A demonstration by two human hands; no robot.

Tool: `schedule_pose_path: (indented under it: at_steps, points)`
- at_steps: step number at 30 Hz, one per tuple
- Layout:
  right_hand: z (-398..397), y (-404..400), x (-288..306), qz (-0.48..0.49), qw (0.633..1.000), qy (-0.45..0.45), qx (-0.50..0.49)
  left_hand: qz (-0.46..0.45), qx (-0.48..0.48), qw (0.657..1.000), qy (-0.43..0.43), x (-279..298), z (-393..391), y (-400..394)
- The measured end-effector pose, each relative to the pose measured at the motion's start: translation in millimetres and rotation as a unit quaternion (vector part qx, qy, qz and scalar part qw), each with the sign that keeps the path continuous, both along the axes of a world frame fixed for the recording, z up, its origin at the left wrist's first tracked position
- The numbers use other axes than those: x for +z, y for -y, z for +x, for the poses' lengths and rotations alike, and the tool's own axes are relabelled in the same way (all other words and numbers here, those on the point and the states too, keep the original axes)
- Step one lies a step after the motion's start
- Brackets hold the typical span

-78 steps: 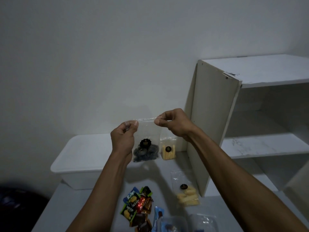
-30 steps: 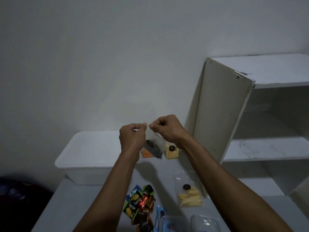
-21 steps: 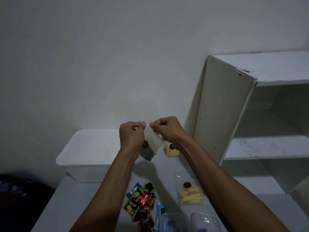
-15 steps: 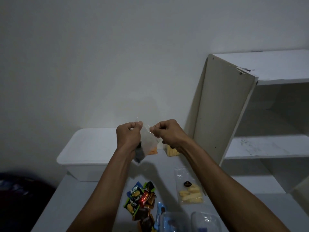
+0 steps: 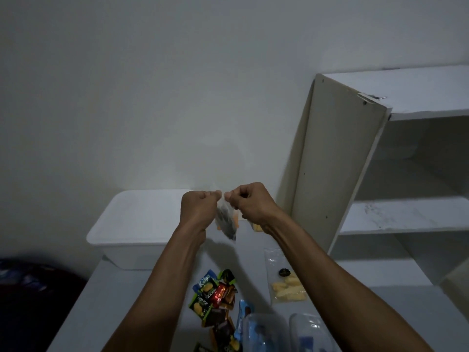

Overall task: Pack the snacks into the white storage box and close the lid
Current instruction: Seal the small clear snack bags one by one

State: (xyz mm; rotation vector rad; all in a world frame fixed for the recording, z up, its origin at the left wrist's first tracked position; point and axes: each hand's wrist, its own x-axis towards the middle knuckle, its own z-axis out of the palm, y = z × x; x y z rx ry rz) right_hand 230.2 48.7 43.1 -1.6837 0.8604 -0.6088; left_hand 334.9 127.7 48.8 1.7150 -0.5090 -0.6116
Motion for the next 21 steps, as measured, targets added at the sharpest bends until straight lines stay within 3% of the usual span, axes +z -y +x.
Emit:
schedule_pose_path:
  at_steps: [4,11,14,17,21]
  points:
    - [1.0,-1.4,-4.9,-0.011,1.0,0.001,-0.007,0.035,-0.009,0.999,0.015,-1.9,-2.6,-2.0]
    - [-5.5,-16.9,-13.1,-0.002,0.998,0.052,-0.02,-0.01,0.04,0.995,-0.089,-2.2,-2.5,-7.6]
    - [-5.7,-30.1,-27.2,-0.07,0.997,-0.006,-0.011,-0.041,0.055,0.992,-0.11,-2.6,1.3,-10.1]
    - [2.2,-37.6,-36.2,-0.159,0.983,0.022,-0.087,-0.057,0.049,0.991,-0.114,-1.3,-1.8,-14.0]
    - [2.6,-35.2,-35.8,-0.146,0.974,0.082,-0.155,-0.074,0.053,0.992,-0.087,-8.4,2.6,-21.1]
